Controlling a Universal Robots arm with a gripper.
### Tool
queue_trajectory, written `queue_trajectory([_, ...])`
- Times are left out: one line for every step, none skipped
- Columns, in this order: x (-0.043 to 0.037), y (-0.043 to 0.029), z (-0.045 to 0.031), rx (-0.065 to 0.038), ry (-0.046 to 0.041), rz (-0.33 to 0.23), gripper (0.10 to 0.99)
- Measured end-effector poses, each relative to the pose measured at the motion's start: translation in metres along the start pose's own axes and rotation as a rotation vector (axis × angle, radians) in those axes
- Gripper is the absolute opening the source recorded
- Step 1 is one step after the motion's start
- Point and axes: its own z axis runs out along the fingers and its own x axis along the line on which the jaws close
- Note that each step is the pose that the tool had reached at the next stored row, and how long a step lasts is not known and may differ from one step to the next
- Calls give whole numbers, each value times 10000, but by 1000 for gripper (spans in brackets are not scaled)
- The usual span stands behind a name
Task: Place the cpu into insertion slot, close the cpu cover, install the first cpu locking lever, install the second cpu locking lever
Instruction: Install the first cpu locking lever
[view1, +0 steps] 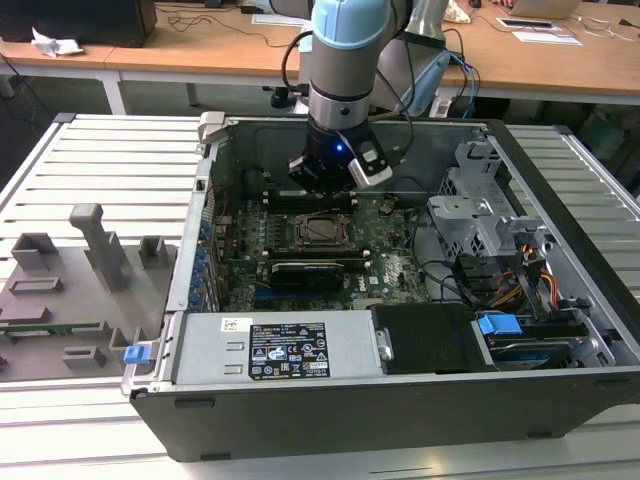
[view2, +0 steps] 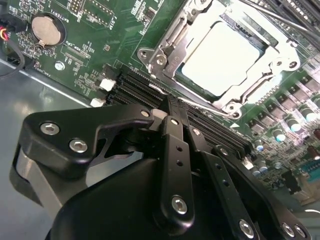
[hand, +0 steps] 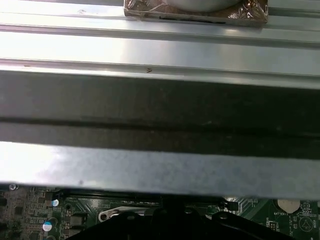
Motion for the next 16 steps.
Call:
queue_trajectory([-3, -1, 2, 2, 1, 1, 106])
queue_trajectory([-4, -1, 2, 3, 1, 2, 106])
queue_trajectory([-7, -1, 2, 2, 2, 1, 106])
queue_trajectory([-14, -1, 3, 0, -1, 1, 106])
queue_trajectory([-28, -2, 3, 0, 0, 0, 106])
queue_trajectory([-36, -2, 4, 0, 0, 0, 106])
queue_trajectory([-43, -3, 4, 0, 0, 0, 106])
queue_trajectory([-45, -3, 4, 1, 0, 0, 106])
queue_trajectory([-46, -3, 8, 1, -1, 2, 106])
queue_trajectory([-47, -3, 11, 4, -1, 3, 106])
queue_trajectory([-49, -4, 15, 9, 0, 0, 106])
queue_trajectory([-51, -5, 19, 16, 1, 0, 106])
queue_trajectory([-53, -6, 24, 25, 1, 0, 106])
queue_trajectory([-54, -6, 29, 35, 1, 1, 106])
queue_trajectory([-55, -7, 35, 45, 2, 1, 106])
queue_trajectory([-56, -8, 39, 50, 3, 1, 106])
